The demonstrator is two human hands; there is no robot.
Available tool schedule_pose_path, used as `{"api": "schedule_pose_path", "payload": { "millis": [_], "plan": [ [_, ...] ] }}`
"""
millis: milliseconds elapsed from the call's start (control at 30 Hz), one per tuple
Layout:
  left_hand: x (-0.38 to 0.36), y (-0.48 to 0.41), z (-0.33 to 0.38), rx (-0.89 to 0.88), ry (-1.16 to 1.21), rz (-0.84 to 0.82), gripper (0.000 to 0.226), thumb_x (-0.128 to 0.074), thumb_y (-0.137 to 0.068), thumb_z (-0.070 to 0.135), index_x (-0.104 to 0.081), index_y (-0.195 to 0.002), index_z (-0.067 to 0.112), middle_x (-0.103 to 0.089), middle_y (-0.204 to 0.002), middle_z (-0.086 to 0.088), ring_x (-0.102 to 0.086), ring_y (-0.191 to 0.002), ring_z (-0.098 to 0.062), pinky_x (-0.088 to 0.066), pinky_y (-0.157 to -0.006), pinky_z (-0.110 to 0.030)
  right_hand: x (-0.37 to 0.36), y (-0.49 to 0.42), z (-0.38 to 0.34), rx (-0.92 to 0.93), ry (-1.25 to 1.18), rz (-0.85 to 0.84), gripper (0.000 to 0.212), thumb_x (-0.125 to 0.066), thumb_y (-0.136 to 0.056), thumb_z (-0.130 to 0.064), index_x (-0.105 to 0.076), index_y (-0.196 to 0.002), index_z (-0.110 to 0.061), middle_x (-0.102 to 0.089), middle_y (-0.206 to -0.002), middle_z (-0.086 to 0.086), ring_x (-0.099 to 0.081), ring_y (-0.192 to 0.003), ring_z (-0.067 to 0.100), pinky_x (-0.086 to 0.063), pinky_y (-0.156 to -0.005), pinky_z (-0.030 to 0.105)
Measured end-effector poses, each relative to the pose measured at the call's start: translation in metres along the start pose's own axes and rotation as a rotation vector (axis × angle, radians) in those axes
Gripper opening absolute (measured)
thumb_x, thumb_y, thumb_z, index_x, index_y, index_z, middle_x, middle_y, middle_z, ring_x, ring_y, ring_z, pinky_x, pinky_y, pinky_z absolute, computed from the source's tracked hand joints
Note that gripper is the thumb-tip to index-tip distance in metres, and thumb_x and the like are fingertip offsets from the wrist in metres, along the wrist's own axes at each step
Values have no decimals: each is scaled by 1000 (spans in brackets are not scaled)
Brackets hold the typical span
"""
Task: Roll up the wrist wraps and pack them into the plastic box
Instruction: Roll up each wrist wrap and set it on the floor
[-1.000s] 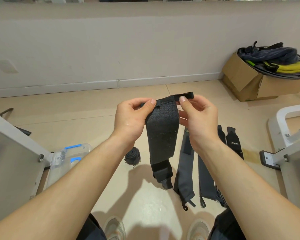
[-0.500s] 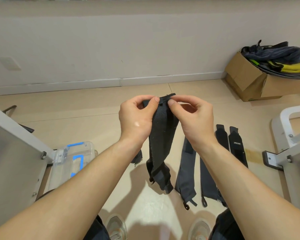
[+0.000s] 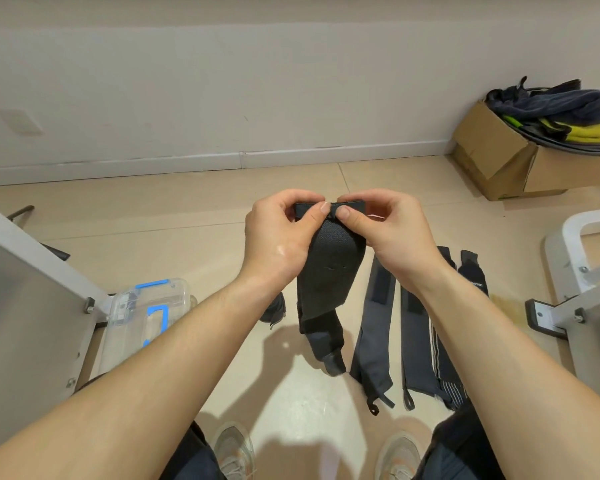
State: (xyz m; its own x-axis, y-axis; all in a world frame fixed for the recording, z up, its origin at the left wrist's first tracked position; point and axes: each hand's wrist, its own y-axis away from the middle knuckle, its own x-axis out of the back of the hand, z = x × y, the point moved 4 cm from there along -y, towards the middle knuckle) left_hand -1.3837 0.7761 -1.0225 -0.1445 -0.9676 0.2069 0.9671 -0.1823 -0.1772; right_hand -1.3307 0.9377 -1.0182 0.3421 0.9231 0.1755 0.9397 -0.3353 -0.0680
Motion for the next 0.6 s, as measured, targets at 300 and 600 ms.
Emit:
{"api": "schedule_pose_path", "payload": {
  "millis": [300, 600],
  "plan": [
    [-3, 4, 1, -2, -58, -40, 7, -80, -86, 29, -77, -92, 32, -77, -89, 11, -73, -91, -12, -59, -88, -43, 1, 0, 4, -115, -195, -122, 17, -77, -84, -5, -72, -101, -4, -73, -90, 6, -72, -81, 13, -61, -69, 27],
    [-5, 4, -3, 357, 354, -276, 19, -68, -96, 20, -72, -109, 6, -76, -95, -11, -73, -84, -20, -58, -79, -33, 2, -1, 3, -32, -160, -72, 14, -83, -81, -7, -74, -91, -10, -72, -88, 11, -68, -84, 21, -56, -77, 34]
  ]
}}
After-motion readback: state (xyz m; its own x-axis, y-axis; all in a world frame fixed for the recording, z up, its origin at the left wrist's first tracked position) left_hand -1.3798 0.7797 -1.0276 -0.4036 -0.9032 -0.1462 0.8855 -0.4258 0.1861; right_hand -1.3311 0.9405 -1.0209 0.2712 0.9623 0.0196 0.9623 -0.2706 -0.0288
